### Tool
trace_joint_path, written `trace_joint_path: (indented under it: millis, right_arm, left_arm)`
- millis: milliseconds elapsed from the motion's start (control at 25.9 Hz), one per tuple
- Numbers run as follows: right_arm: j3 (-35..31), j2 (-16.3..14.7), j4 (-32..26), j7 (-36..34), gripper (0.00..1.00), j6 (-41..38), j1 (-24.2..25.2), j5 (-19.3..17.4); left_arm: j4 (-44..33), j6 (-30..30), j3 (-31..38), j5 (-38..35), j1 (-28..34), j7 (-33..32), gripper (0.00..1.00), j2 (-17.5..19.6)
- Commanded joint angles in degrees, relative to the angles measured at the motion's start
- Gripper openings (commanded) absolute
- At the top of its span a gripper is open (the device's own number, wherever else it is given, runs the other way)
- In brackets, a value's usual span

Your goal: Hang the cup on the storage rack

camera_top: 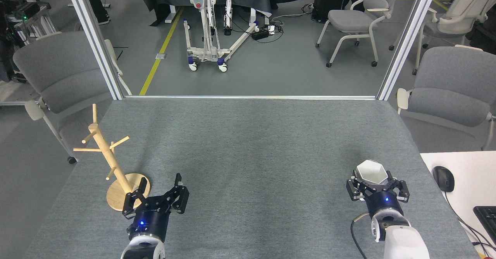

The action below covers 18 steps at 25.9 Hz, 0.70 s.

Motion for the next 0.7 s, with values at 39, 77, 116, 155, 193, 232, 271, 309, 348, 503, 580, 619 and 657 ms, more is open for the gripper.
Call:
trace_joint_path:
  millis: [39,77,116,155,193,232,271,309,348,503,580,619,657]
  right_arm:
    - [0.54,0.13,1.80,0.03,0.99,0.10,-1.58,0.00]
    - [0.54,0.13,2.16,0.03,0.99,0.10,-1.85,0.00]
    - [0.54,0.21,2.51,0.03,0.99,0.10,-1.85,0.00]
    - [0.54,0.21,2.68,0.03,0.99,0.10,-1.94,0.00]
    - [0.54,0.30,2.77,0.03,0.99,0.10,-1.94,0.00]
    - [0.54,0.30,2.95,0.03,0.99,0.10,-2.20,0.00]
    - [0.54,0.30,3.03,0.03,0.99,0.10,-2.46,-0.09]
    - [0.45,0.30,3.30,0.03,0.99,0.19,-2.64,-0.09]
    - [0.54,0.39,3.83,0.03,0.99,0.10,-2.64,-0.09]
    - [0.45,0.48,4.79,0.03,0.99,0.10,-2.73,-0.17]
    - [0.45,0.48,4.79,0.03,0.99,0.01,-2.73,-0.53]
    - [0.45,0.48,4.79,0.03,0.99,0.01,-2.73,-0.79]
    - [0.45,0.48,4.88,0.03,0.99,0.01,-2.81,-0.88]
  left_arm:
    - [-0.01,-0.01,0.00,0.00,0.01,-0.01,0.99,0.07]
    - [-0.01,-0.01,0.00,0.00,0.01,-0.01,0.99,0.07]
    - [-0.01,-0.01,0.00,0.00,0.09,-0.01,0.99,0.07]
    - [-0.01,-0.01,0.00,0.00,0.09,-0.01,0.99,0.07]
    - [-0.01,-0.01,0.00,0.00,0.09,-0.01,0.99,0.07]
    - [-0.10,-0.01,0.00,0.00,0.18,-0.01,0.99,0.07]
    - [-0.10,-0.01,0.00,0.00,0.18,-0.01,0.99,0.07]
    - [-0.10,-0.01,0.00,0.00,0.18,-0.01,0.99,0.07]
    - [-0.10,-0.01,0.00,0.00,0.18,0.07,0.99,0.16]
    - [-0.27,-0.01,0.00,0.00,0.36,0.07,0.99,0.07]
    - [-0.36,-0.01,0.00,0.00,0.44,0.07,0.99,-0.02]
    - [-0.36,-0.01,0.00,0.00,0.44,0.16,0.99,-0.11]
    - [-0.54,-0.01,0.00,0.00,0.44,0.25,0.99,-0.11]
